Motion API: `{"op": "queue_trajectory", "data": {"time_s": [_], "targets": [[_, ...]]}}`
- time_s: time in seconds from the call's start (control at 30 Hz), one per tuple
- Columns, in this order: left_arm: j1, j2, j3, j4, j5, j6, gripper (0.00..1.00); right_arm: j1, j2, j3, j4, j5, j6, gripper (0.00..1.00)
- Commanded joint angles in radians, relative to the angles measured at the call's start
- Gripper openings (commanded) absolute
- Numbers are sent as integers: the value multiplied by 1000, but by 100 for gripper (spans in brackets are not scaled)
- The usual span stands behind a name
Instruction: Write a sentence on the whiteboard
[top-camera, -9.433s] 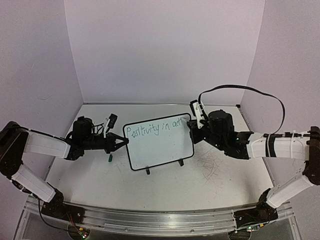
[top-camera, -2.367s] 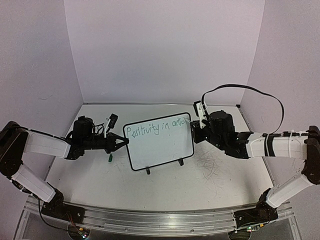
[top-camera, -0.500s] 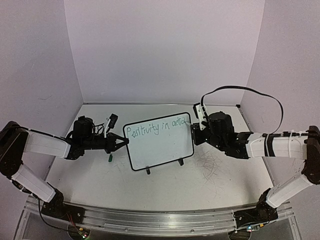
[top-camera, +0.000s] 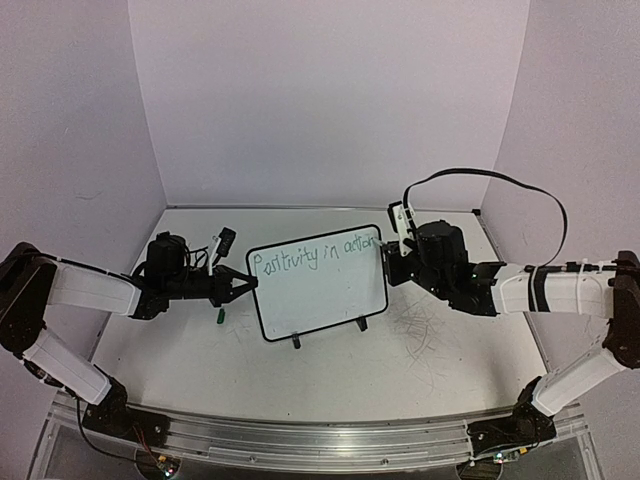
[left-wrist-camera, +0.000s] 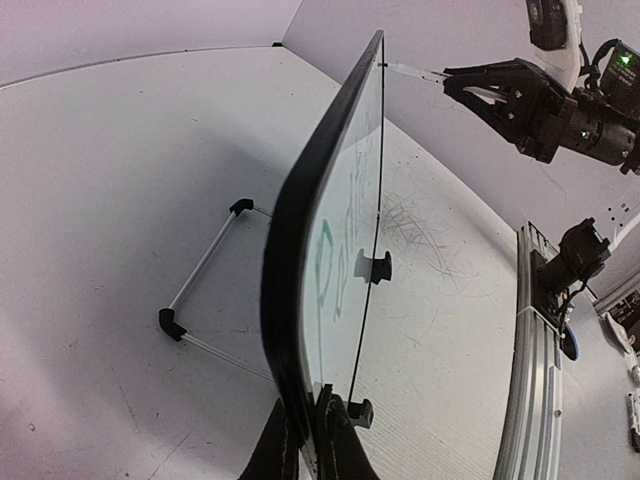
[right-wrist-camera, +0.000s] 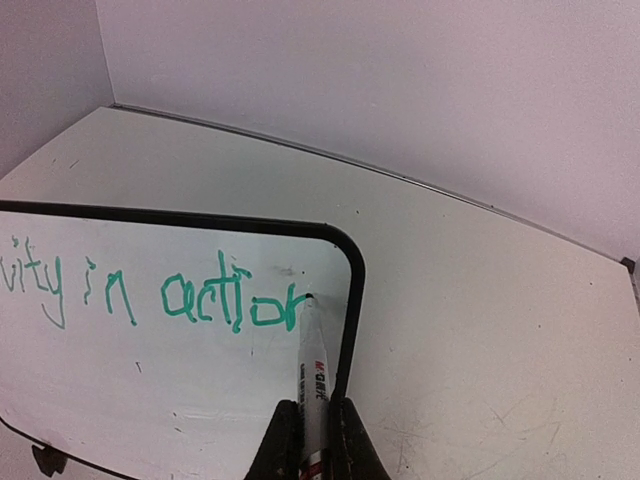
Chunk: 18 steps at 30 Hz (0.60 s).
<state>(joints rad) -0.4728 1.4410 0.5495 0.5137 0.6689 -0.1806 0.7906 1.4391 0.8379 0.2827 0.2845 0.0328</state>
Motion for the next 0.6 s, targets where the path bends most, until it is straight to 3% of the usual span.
{"op": "queue_trajectory", "data": {"time_s": [0.0,0.57], "targets": [[2,0,22,-18,-71,69,0,-1,-8,17,1,23,14,0],[2,-1,22,-19,-74,67,0,0,-28,-37,-18,-16,48,0]]}}
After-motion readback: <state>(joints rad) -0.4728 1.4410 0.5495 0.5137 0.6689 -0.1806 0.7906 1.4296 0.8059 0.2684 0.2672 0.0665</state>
